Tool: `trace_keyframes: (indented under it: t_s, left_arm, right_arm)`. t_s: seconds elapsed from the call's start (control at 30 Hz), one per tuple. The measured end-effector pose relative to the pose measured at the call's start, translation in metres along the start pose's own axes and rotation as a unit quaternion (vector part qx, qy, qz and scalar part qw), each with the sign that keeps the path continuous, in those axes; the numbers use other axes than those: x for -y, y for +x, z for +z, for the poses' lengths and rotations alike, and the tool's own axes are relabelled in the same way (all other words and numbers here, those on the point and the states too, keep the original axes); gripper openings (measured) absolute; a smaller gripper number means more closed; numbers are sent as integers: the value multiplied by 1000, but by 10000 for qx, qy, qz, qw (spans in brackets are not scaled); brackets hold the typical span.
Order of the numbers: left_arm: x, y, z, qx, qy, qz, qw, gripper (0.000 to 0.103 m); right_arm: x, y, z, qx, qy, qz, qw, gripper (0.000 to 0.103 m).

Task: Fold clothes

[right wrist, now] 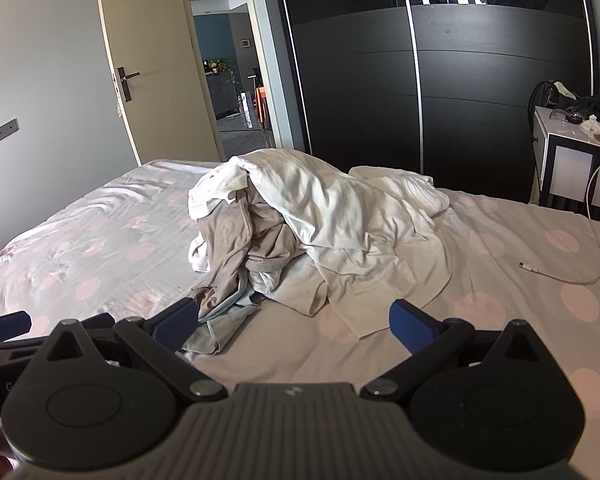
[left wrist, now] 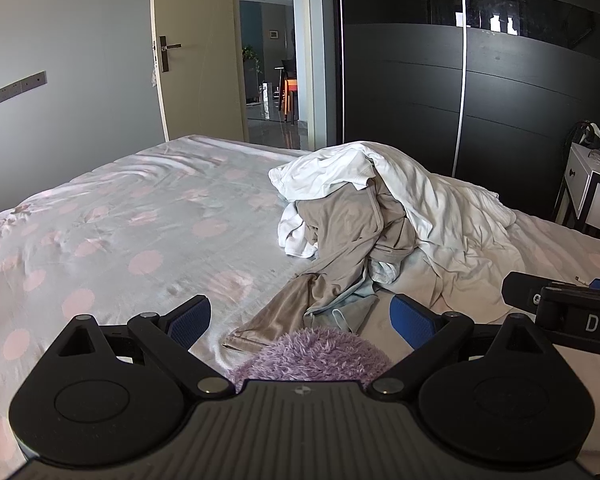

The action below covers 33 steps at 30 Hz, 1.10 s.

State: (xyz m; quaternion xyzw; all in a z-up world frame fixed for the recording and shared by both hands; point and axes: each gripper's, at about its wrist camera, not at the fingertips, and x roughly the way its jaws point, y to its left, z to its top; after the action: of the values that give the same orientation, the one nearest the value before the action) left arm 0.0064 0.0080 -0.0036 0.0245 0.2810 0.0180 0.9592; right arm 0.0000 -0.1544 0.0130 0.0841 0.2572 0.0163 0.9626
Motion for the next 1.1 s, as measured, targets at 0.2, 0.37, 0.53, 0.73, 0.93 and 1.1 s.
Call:
trace_keyframes:
  t_s: [0.2,0.37,0.53,0.73,0.93,1.1]
  left_arm:
    - [-7,1,1,35,-38,82,10000,98]
    - [-15,4,3,-3,-107,162,9998,98]
    - [-30,13,6,-121,-173,273,9994,98]
    - [-51,30,10,-335,-233,439,9982,98]
    - [-79,50,13,-536,-288,779,9951,98]
    - [-112,69,9,-785,-565,1036,9899,98]
  right_arm:
    - [-4,2,2,159,-145,129,9997,102]
    - [1,6,4,353,-50,337,9988,102]
    - [2,23,14,338,-373,243,9984,102]
    - [-5,52,30,452,-921,450,9937,102]
    - [-23,97,50,519,-1588,615,9840,82]
    - [-47,145,67,482,-2177,663,9726,74]
